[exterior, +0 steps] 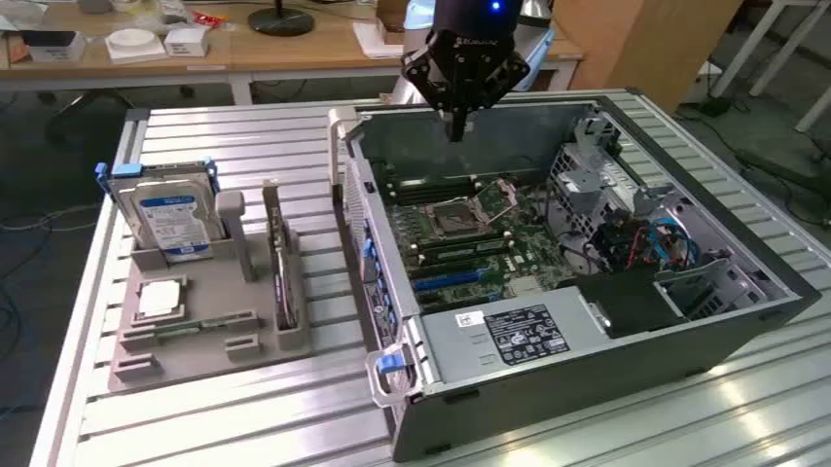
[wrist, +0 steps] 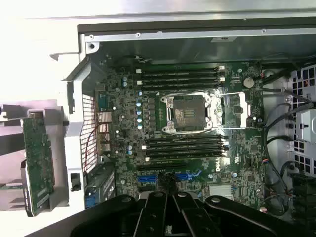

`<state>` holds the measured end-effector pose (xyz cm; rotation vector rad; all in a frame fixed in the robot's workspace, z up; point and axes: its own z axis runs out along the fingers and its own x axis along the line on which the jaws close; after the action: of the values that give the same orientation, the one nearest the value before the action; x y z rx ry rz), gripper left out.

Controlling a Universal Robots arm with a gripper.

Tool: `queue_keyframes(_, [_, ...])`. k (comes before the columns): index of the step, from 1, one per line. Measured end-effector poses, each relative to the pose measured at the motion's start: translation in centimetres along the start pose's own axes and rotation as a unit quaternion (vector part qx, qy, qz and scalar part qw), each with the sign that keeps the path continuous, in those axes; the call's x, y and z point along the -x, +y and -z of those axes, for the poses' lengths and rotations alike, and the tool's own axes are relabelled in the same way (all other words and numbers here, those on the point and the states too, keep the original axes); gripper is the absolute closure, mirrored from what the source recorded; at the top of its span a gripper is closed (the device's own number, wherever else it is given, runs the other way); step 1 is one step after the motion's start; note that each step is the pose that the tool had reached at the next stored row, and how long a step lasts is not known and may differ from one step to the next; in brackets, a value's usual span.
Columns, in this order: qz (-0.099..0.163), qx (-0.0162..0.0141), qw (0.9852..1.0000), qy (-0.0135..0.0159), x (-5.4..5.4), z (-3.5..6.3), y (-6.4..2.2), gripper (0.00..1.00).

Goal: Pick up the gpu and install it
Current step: 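Reach for the gpu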

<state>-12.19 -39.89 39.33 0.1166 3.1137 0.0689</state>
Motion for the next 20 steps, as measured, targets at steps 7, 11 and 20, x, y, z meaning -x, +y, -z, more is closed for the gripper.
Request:
queue_keyframes(7, [0.0,0.0,1.0,-0.0001,0.0,0.0,0.0,0.9])
queue_keyframes(11, [0.0,0.0,1.0,0.0,-0.3,0.01,-0.02,0.9])
queue_keyframes(20, [0.0,0.0,1.0,0.0,-1.1,0.03,-0.08,0.9])
